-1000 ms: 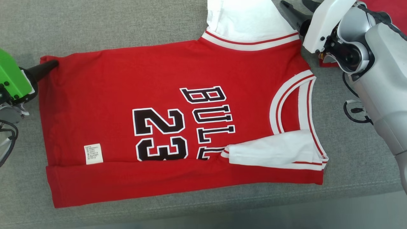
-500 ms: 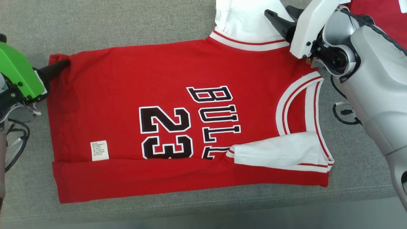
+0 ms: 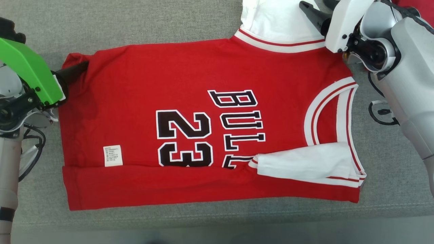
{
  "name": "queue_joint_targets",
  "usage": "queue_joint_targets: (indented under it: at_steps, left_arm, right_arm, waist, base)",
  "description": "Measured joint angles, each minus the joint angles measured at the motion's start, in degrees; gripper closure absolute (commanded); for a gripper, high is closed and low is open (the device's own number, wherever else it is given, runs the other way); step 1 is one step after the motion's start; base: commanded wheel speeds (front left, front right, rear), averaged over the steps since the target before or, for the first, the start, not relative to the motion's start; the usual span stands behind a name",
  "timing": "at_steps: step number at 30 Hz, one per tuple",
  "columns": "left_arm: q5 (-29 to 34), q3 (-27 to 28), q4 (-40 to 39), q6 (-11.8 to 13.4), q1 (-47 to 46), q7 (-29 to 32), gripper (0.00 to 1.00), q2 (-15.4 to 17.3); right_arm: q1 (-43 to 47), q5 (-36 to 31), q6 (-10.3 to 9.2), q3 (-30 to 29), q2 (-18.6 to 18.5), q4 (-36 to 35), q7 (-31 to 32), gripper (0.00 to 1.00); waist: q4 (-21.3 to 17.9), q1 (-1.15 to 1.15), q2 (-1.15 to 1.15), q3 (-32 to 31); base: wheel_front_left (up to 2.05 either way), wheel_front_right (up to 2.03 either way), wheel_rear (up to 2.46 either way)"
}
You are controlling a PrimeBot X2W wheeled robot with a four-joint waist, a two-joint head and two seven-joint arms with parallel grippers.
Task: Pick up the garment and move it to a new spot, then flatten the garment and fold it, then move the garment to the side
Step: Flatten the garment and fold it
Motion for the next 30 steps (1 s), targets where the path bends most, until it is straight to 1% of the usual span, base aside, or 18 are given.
queue_joint_targets:
  at_steps: [10,13,14,15,16,17,19,29,30]
  left_arm:
    - [-0.12,-1.21,0.11,-0.04,-0.02,-0.53,1.00,-0.71]
    - [-0.31,-1.23,-0.45,-0.04,-0.02,-0.51,1.00,-0.68]
    - [-0.32,-1.23,-0.65,-0.04,-0.02,-0.51,1.00,-0.68]
    - [-0.32,-1.25,-0.75,-0.04,-0.03,-0.52,1.00,-0.67]
    - [-0.32,-1.27,-0.77,-0.04,-0.03,-0.53,1.00,-0.68]
    - [-0.32,-1.31,-0.82,-0.04,-0.03,-0.53,1.00,-0.68]
    - [-0.33,-1.34,-0.92,-0.05,-0.03,-0.54,1.00,-0.65]
    - [-0.64,-1.46,-1.03,-0.05,-0.03,-1.12,1.00,-0.24]
    - [-0.65,-1.52,-1.03,-0.05,-0.03,-1.35,1.00,-0.15]
  right_arm:
    - [-0.05,-0.07,0.05,0.98,1.75,0.62,0.52,0.00]
    - [-0.51,-0.05,0.03,0.93,1.68,0.55,1.49,0.00]
    - [-0.82,-0.05,0.03,0.94,1.64,0.54,1.52,0.10]
    - [-1.02,-0.07,0.03,0.97,1.59,0.56,1.51,0.26]
    - [-1.04,-0.07,0.03,0.96,1.49,0.58,1.49,0.55]
    - [-1.04,-0.07,0.03,0.94,1.32,0.60,1.49,0.71]
    - [-1.04,-0.07,0.03,0.96,1.11,0.70,1.51,1.00]
    - [-1.04,-0.05,0.33,0.98,1.36,0.62,1.42,1.00]
    - [-1.04,-0.04,0.59,0.92,1.40,0.59,1.35,1.00]
  waist:
    - [1.11,0.00,0.00,-0.45]
    - [1.20,0.00,0.00,-0.14]
    - [1.22,0.00,0.00,0.05]
    - [1.24,0.00,0.00,0.23]
    - [1.26,0.00,0.00,0.35]
    - [1.28,0.00,0.00,0.41]
    - [1.28,0.00,0.00,0.47]
    - [0.89,0.00,0.00,0.55]
    - [0.81,0.00,0.00,0.51]
  base:
    - [0.00,0.00,0.00]
    - [0.00,0.00,0.00]
    - [0.00,0.00,0.00]
    - [0.00,0.00,0.00]
    - [0.00,0.00,0.00]
    - [0.00,0.00,0.00]
    - [0.00,0.00,0.00]
    - [0.00,0.00,0.00]
    - [0.00,0.00,0.00]
